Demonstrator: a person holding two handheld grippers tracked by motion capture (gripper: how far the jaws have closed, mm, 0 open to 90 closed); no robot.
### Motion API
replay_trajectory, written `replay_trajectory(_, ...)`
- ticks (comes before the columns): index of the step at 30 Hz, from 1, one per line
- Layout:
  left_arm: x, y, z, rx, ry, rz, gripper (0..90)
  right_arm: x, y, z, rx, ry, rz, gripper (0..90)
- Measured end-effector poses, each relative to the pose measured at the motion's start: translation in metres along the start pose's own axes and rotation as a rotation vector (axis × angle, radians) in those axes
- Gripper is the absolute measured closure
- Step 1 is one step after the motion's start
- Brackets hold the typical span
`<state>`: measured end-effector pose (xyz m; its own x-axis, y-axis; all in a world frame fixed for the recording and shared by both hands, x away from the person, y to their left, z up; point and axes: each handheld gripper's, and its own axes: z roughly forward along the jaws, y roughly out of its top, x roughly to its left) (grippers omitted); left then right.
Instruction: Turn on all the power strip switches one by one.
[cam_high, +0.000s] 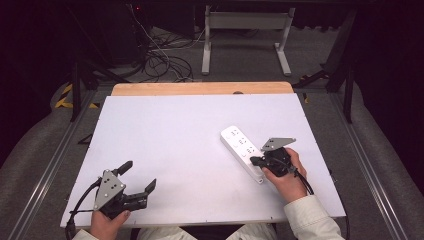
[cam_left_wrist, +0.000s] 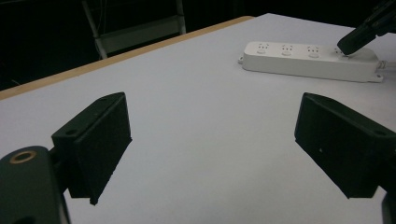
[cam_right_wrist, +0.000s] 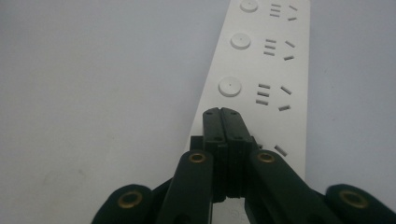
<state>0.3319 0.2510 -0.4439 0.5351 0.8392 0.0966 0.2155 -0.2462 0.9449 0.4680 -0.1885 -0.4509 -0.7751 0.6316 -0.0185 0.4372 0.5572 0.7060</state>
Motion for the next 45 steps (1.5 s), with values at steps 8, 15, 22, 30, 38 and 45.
replay_trajectory(8, 0.0001, -0.0001, 0.0001, 0.001, 0.000, 0.000, 11.2, -0.0002, -0.0012, 0.0024, 0.003, -0.003, 0.004, 90.0)
replay_trajectory(15, -0.0015, 0.0002, 0.0009, 0.004, -0.007, 0.007, 11.2, -0.0009, -0.0030, 0.0030, -0.009, 0.000, 0.012, 90.0)
replay_trajectory(22, -0.0008, 0.0000, 0.0004, 0.002, -0.007, 0.004, 11.2, 0.0020, -0.0023, 0.0044, 0.004, -0.019, -0.003, 90.0)
replay_trajectory(30, -0.0010, 0.0000, 0.0005, 0.004, -0.009, 0.007, 11.2, 0.0048, -0.0006, 0.0059, 0.015, -0.050, -0.023, 90.0)
replay_trajectory(38, -0.0013, -0.0002, 0.0007, 0.005, -0.009, 0.004, 11.2, 0.0070, 0.0000, 0.0068, 0.022, -0.061, -0.028, 90.0)
replay_trajectory(45, -0.0014, 0.0000, 0.0006, 0.002, -0.009, 0.007, 11.2, 0.0086, -0.0004, 0.0075, 0.028, -0.075, -0.030, 90.0)
